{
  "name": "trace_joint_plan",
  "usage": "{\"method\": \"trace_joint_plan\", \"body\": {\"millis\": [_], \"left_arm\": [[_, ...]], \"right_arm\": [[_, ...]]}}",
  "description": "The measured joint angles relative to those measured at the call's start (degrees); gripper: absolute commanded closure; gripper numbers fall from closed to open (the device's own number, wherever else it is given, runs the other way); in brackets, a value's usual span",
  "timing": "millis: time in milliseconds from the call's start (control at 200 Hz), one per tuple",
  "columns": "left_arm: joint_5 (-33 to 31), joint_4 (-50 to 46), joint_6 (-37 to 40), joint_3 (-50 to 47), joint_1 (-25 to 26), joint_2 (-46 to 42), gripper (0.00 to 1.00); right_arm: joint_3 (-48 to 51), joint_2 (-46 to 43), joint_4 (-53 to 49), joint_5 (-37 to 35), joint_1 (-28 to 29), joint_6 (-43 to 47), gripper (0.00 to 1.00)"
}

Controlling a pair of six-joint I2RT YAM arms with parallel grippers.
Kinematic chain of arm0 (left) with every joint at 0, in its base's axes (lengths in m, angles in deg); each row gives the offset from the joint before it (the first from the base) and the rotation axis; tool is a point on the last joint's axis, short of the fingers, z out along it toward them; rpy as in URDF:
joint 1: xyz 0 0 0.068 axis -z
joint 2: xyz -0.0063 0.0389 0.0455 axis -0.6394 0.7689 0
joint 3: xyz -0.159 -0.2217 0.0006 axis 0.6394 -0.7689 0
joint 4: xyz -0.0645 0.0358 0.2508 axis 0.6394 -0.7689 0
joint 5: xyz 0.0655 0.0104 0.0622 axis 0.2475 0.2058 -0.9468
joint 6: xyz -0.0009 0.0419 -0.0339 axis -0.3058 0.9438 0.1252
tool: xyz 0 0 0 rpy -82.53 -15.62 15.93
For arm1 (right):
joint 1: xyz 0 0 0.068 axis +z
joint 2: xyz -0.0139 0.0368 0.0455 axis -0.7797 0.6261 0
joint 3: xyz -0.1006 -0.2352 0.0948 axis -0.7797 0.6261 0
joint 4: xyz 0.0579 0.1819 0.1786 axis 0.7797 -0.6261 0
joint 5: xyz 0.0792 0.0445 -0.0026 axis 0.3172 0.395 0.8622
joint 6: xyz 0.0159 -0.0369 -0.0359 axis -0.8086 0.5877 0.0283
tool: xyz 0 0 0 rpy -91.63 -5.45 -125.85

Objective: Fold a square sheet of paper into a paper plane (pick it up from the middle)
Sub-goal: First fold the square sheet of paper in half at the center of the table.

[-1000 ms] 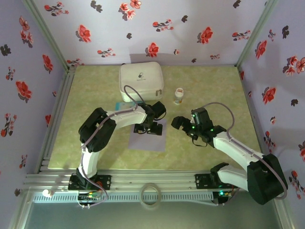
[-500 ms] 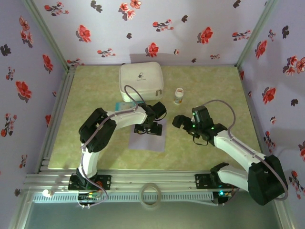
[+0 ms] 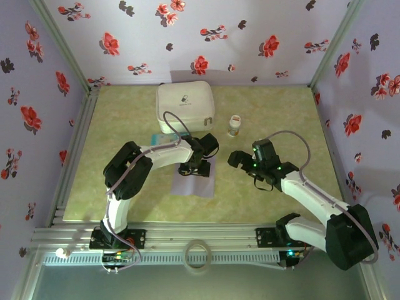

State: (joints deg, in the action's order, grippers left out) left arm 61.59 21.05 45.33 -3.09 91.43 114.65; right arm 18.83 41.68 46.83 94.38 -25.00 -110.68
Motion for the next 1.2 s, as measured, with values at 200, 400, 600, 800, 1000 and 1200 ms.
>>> {"method": "trace_joint_plan", "body": {"millis": [200,400,600,800,1000,1200], "left_arm": [[-0.5,2.0,0.1,-1.5,0.1,-1.0,0.50],[-0.4,3.0,0.6,-1.7,0.1,-1.2,0.57],[1.2,5.0,1.2,-1.9,0.1,-2.6,0.65],[5.3,9.1,1.2,-2.2,0.1,-5.8,0.66],[12.5,17.0,-1.5,-4.4,-0.4,-8.8,0.66],[24.3,38.5,-11.0,-14.3,-3.0,-11.3,0.68]], "right_arm": [[0.0,-1.4,0.0,-2.6,0.0,-0.4,0.01],[-0.1,-1.6,-0.6,-5.0,0.0,-1.1,0.01],[-1.5,-1.6,-3.9,-8.4,-0.3,-1.3,0.01],[-2.5,-1.6,-7.1,-10.6,-3.7,-1.4,0.01],[-3.0,-1.6,-7.7,-7.5,-7.8,-1.3,0.01],[-5.0,-1.7,-7.3,-2.6,-9.8,0.9,0.01]]}}
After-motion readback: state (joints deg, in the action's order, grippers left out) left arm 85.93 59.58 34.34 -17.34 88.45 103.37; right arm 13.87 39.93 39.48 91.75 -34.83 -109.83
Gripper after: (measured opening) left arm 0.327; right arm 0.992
